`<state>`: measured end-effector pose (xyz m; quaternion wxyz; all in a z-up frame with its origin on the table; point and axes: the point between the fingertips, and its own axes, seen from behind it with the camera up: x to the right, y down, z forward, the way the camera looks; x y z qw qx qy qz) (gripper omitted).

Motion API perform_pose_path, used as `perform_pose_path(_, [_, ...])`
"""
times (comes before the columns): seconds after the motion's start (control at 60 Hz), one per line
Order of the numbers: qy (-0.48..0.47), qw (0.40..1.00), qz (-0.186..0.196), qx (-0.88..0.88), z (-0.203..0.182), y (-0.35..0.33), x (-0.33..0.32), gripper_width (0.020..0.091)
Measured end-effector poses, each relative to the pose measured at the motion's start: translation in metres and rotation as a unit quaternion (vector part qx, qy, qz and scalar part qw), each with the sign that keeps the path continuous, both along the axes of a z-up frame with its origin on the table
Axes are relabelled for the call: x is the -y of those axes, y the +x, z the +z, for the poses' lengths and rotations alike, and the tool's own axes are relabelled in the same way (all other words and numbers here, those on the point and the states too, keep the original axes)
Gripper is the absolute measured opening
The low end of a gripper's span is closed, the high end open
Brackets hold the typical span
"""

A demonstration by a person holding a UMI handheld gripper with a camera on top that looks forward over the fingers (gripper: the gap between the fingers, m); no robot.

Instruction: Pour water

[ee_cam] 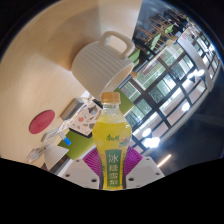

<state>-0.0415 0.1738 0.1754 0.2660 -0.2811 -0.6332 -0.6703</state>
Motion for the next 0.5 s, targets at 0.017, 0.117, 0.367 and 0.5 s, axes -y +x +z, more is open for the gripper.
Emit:
perform_pose_path(0.017, [0.002, 1.000, 0.000, -0.003, 0.001, 0.001, -0.001, 0.0252])
perform_pose_path(0.117, [0.015, 0.998, 0.006, -0.063, 0.021, 0.007, 0.000, 0.0251])
perform_pose_path(0.367, [0.066, 0.782, 0.049, -0.618, 0.085, 0.045, -0.007, 0.0251])
perform_pose_path(0.5, [0.038, 0.524, 0.071, -0.848, 0.037, 0.066, -0.008, 0.0251])
